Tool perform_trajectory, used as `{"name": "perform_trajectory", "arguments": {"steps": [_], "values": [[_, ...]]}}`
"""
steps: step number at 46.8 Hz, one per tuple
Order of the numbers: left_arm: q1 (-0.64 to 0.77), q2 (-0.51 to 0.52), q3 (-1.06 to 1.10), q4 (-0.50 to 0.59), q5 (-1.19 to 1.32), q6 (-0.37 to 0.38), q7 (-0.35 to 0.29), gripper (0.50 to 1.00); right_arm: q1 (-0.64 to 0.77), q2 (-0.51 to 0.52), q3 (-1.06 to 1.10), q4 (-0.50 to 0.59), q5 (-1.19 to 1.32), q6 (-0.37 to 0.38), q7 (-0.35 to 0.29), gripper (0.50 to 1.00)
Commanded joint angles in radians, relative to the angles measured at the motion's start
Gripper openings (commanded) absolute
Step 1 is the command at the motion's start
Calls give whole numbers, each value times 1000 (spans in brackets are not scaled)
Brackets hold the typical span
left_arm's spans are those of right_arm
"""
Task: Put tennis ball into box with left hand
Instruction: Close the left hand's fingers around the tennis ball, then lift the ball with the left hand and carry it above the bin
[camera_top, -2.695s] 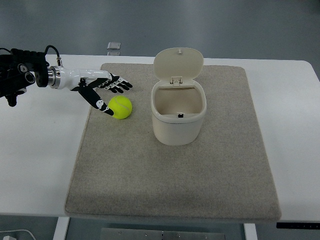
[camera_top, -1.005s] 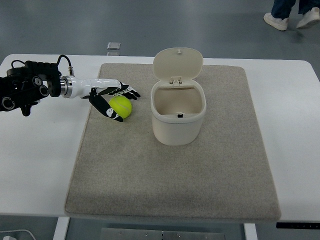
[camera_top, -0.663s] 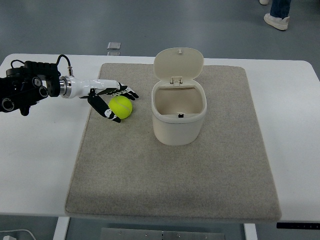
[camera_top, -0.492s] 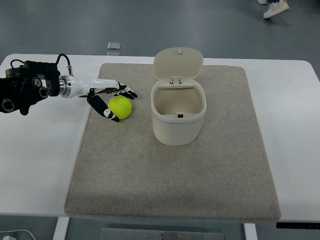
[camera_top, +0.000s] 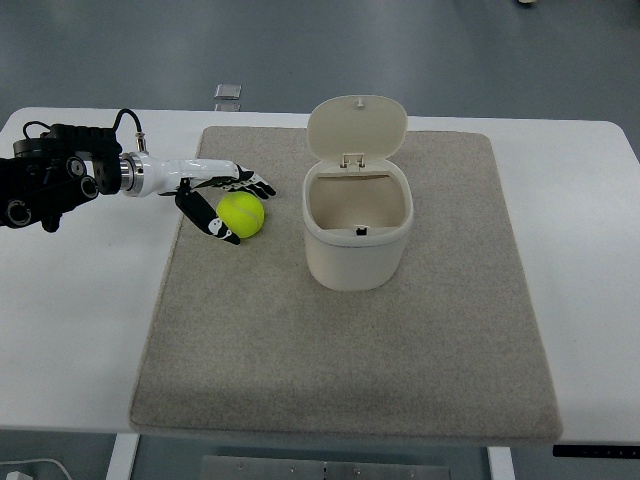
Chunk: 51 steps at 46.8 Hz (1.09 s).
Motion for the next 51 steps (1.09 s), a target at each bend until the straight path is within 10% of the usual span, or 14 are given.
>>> {"name": "perform_trajectory", "arguments": {"steps": [1, 17, 51], "values": [[-1, 0, 11, 0, 0, 1, 0, 797, 0, 0, 0, 0, 0, 0, 0, 938], [-4, 0, 21, 1, 0, 0, 0, 500, 0, 0, 0, 0, 0, 0, 0, 938], [-38, 2, -161, 50, -422, -6, 97, 500, 0, 0, 0, 0, 0, 0, 0, 938]]}}
